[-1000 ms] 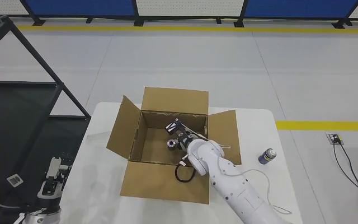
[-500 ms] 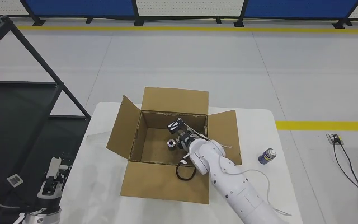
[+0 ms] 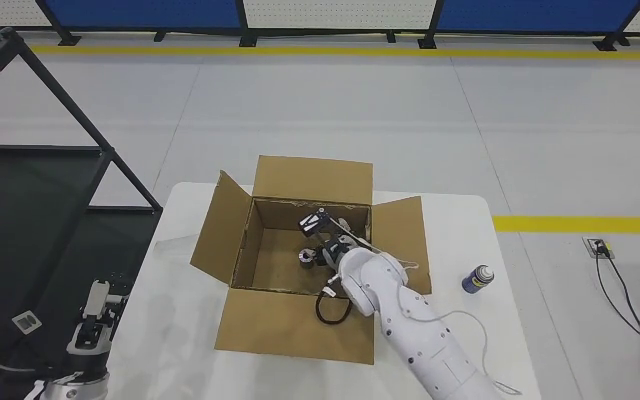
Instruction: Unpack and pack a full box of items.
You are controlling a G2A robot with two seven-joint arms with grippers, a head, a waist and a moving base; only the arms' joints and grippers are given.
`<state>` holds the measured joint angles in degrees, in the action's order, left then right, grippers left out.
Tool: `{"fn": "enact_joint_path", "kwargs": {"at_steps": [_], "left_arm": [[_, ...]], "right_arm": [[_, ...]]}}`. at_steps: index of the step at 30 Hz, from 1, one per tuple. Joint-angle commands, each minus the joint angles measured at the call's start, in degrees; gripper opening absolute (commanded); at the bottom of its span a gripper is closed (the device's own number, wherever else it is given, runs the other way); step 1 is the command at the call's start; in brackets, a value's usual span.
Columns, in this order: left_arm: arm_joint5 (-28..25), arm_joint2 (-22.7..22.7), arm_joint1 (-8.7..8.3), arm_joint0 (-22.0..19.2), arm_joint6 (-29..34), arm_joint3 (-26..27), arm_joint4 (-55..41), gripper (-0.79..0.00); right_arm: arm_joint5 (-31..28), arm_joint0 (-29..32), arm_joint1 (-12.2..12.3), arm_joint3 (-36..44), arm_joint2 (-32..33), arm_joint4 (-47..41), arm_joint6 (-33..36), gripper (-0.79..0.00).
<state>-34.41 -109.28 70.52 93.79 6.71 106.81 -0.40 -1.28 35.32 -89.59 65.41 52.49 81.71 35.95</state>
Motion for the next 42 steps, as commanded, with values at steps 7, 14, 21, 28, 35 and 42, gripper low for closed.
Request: {"fn": "enact_joint_path", "kwargs": {"at_steps": [7, 14, 21, 28, 35, 42], "left_arm": [[0.00, 0.00, 0.00, 0.00, 0.00, 0.00, 0.00, 0.000], [0.00, 0.00, 0.00, 0.00, 0.00, 0.00, 0.00, 0.000], [0.00, 0.00, 0.00, 0.00, 0.00, 0.00, 0.00, 0.000], [0.00, 0.00, 0.00, 0.00, 0.00, 0.00, 0.00, 0.000], [0.00, 0.00, 0.00, 0.00, 0.00, 0.00, 0.00, 0.000], [0.00, 0.00, 0.00, 0.00, 0.00, 0.00, 0.00, 0.000]], "right_arm": [[-5.32, 12.66, 3.00, 24.26, 5.63, 6.88, -1.43, 0.000], [-6.96, 25.86, 5.46, 43.89, 13.97, 12.82, -7.44, 0.000], [-2.98, 38.69, 7.00, 56.70, 27.89, 10.98, -15.06, 0.000], [2.09, 45.91, 7.57, 55.88, 42.32, 2.35, -19.11, 0.000], [-2.34, 45.10, 8.35, 45.34, 48.52, -3.86, -15.67, 0.000], [-9.02, 40.63, 9.56, 35.76, 50.02, -3.05, -9.08, 0.000]]}}
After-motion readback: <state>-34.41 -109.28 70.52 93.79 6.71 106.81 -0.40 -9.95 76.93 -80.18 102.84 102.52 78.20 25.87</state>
